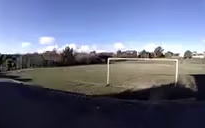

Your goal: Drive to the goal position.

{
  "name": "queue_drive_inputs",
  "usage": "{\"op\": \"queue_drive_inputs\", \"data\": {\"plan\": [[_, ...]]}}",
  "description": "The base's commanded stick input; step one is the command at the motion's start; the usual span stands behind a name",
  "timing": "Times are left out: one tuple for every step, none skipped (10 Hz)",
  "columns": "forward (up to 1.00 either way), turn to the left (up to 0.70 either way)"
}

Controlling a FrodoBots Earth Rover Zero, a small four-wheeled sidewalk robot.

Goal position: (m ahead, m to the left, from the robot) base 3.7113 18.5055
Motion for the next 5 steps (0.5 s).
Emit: {"op": "queue_drive_inputs", "data": {"plan": [[0.00, 0.00], [0.00, 0.00], [0.00, 0.00], [0.00, 0.00], [0.00, 0.00]]}}
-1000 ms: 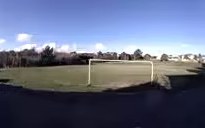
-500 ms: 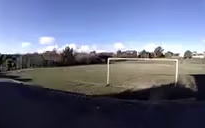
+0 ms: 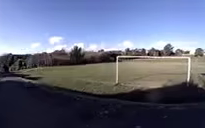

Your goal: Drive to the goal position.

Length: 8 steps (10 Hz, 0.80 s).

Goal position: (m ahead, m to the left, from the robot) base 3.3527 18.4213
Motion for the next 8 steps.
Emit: {"op": "queue_drive_inputs", "data": {"plan": [[0.05, 0.00], [0.06, 0.00], [0.06, 0.00], [0.06, 0.00], [0.06, 0.00], [0.06, 0.00], [0.06, 0.00], [0.05, 0.00]]}}
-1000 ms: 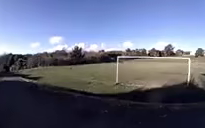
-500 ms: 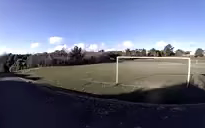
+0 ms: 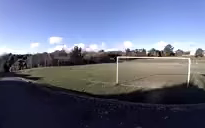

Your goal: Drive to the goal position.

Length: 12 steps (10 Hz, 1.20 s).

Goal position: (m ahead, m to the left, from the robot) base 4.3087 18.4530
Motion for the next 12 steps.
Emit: {"op": "queue_drive_inputs", "data": {"plan": [[-0.15, -0.12], [-0.46, -0.38], [-0.50, -0.50], [-0.50, -0.50], [-0.50, -0.50], [-0.50, -0.50], [0.00, 0.00], [0.00, 0.00], [0.00, 0.00], [0.00, 0.00], [0.00, 0.00], [0.00, 0.00]]}}
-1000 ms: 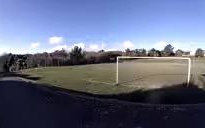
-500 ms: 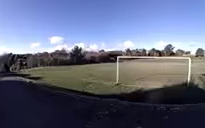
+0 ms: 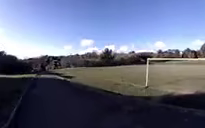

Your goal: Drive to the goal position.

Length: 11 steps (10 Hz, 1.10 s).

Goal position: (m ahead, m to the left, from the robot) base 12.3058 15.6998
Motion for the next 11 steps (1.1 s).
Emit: {"op": "queue_drive_inputs", "data": {"plan": [[0.00, 0.00], [0.00, 0.00], [0.00, 0.00], [0.02, 0.00], [0.09, 0.00], [0.36, 0.02], [0.50, 0.16], [0.50, 0.44], [0.50, 0.50], [0.50, 0.50], [0.50, 0.50]]}}
